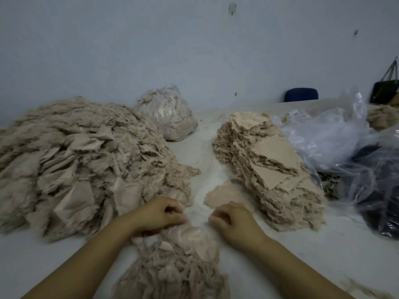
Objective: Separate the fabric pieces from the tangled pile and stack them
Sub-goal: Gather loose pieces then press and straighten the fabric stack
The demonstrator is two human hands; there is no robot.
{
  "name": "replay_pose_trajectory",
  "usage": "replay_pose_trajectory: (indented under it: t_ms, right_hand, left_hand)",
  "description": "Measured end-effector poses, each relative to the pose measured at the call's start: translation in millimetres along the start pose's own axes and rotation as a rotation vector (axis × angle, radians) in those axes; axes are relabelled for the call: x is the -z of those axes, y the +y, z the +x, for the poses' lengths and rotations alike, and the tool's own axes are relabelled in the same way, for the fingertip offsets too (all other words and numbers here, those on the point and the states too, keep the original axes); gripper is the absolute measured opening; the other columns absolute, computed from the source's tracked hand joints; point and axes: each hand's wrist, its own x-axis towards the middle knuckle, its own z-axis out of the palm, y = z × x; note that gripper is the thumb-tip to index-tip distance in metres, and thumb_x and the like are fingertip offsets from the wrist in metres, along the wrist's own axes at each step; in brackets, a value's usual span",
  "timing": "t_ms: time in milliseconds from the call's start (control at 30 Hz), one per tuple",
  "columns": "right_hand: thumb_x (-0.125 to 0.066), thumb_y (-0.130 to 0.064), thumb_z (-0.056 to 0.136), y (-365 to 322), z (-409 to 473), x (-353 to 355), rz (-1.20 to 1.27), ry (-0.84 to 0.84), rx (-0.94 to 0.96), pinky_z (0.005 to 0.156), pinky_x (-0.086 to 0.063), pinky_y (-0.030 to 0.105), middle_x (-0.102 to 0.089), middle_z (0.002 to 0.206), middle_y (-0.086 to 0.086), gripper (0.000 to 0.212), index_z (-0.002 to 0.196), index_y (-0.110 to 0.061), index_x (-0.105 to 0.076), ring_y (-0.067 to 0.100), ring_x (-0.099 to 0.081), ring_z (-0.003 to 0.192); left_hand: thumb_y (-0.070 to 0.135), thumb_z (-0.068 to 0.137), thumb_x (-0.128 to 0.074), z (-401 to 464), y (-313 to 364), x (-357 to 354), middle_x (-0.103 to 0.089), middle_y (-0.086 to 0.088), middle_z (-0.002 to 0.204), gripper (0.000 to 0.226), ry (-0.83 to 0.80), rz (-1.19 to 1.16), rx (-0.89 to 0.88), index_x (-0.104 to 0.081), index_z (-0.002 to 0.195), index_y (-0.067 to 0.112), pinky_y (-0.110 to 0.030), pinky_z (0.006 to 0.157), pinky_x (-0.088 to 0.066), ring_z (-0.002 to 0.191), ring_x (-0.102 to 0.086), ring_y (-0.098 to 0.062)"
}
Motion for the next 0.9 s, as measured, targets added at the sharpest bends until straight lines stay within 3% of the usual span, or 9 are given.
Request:
replay_pose_trajectory:
  t_ms: [100, 200, 333, 467, 567, 667, 767, 833, 900]
  right_hand:
    - [-0.063, -0.062, 0.079, -20.1, -7.2, -8.8, 0.197, -0.150, -0.037, 0.069, -0.036, 0.021, -0.057, 0.088, -0.004, 0.035, 0.082, -0.027, -0.067, 0.011, -0.051, 0.084]
    - [-0.068, -0.038, 0.086, -31.9, -9.7, -12.8, 0.359, -0.159, -0.021, 0.064, -0.037, 0.019, -0.052, 0.077, -0.008, 0.022, 0.075, -0.022, -0.057, 0.007, -0.048, 0.072]
    - [-0.059, -0.013, 0.093, -39.6, -7.9, -6.5, 0.784, 0.026, -0.147, 0.057, -0.038, 0.017, -0.049, 0.068, -0.004, 0.021, 0.074, -0.016, -0.051, 0.005, -0.046, 0.061]
    - [-0.059, -0.013, 0.094, -44.5, -7.5, -1.0, 1.126, 0.081, -0.277, 0.047, -0.046, 0.021, -0.059, 0.065, 0.003, 0.015, 0.080, -0.008, -0.054, 0.008, -0.057, 0.051]
    - [-0.061, -0.016, 0.092, -40.8, -7.8, -3.9, 1.085, 0.138, -0.312, 0.045, -0.044, 0.021, -0.059, 0.065, 0.002, 0.019, 0.074, -0.012, -0.060, 0.007, -0.055, 0.050]
    - [-0.066, -0.017, 0.089, -38.4, -7.0, -6.9, 0.947, 0.182, -0.242, 0.057, -0.044, 0.021, -0.064, 0.069, -0.001, 0.019, 0.071, -0.017, -0.067, 0.007, -0.055, 0.061]
    - [-0.071, -0.017, 0.085, -41.0, -5.0, -6.9, 0.947, 0.234, -0.186, 0.061, -0.045, 0.019, -0.066, 0.068, -0.005, 0.021, 0.065, -0.022, -0.070, 0.005, -0.056, 0.064]
    - [-0.071, -0.016, 0.084, -42.5, -2.4, -6.3, 0.976, 0.274, -0.173, 0.060, -0.046, 0.015, -0.068, 0.066, -0.007, 0.023, 0.063, -0.023, -0.071, 0.002, -0.058, 0.063]
    - [-0.068, -0.015, 0.086, -42.8, -0.8, -4.8, 1.030, 0.298, -0.177, 0.058, -0.046, 0.016, -0.067, 0.065, -0.006, 0.022, 0.065, -0.020, -0.070, 0.004, -0.059, 0.062]
  left_hand:
    - [0.043, 0.073, -0.077, -12.5, 9.9, -9.7, -0.061, 0.019, 0.070, 0.016, -0.150, 0.025, -0.020, -0.065, 0.080, 0.035, -0.014, 0.063, -0.042, 0.065, -0.054, 0.006]
    - [0.024, 0.086, -0.067, -19.3, 22.2, -19.7, -0.054, 0.014, 0.066, 0.019, -0.047, -0.241, -0.104, -0.057, 0.070, 0.027, -0.016, 0.060, -0.040, 0.062, -0.049, 0.000]
    - [0.024, 0.093, -0.051, -23.9, 38.0, -30.0, -0.052, -0.002, 0.068, 0.019, 0.091, -0.871, 0.043, -0.048, 0.080, 0.011, -0.023, 0.053, -0.050, 0.058, -0.054, -0.009]
    - [0.025, 0.097, -0.047, -24.4, 48.9, -48.1, -0.059, -0.006, 0.069, 0.020, 0.084, -0.867, 0.057, -0.051, 0.092, 0.007, -0.025, 0.050, -0.047, 0.055, -0.057, -0.016]
    - [0.014, 0.096, -0.047, -23.3, 52.9, -50.6, -0.053, -0.014, 0.080, 0.013, 0.221, -1.002, 0.062, -0.050, 0.092, 0.002, -0.028, 0.061, -0.048, 0.069, -0.054, -0.019]
    - [0.007, 0.092, -0.048, -21.4, 57.3, -44.9, -0.063, -0.019, 0.095, 0.013, 0.251, -1.229, 0.049, -0.054, 0.097, -0.003, -0.033, 0.079, -0.051, 0.090, -0.060, -0.026]
    - [0.012, 0.082, -0.060, -19.7, 63.1, -40.3, -0.065, -0.012, 0.082, 0.010, 0.260, -1.223, 0.042, -0.053, 0.080, 0.005, -0.026, 0.063, -0.052, 0.073, -0.063, -0.016]
    - [0.021, 0.075, -0.067, -17.9, 65.4, -37.9, -0.067, -0.012, 0.082, 0.021, 0.201, -1.208, 0.088, -0.062, 0.088, 0.005, -0.025, 0.062, -0.053, 0.072, -0.065, -0.015]
    - [0.023, 0.078, -0.067, -16.0, 66.2, -36.0, -0.070, -0.018, 0.098, 0.034, 0.067, -1.253, 0.136, -0.067, 0.102, -0.001, -0.032, 0.079, -0.055, 0.088, -0.067, -0.024]
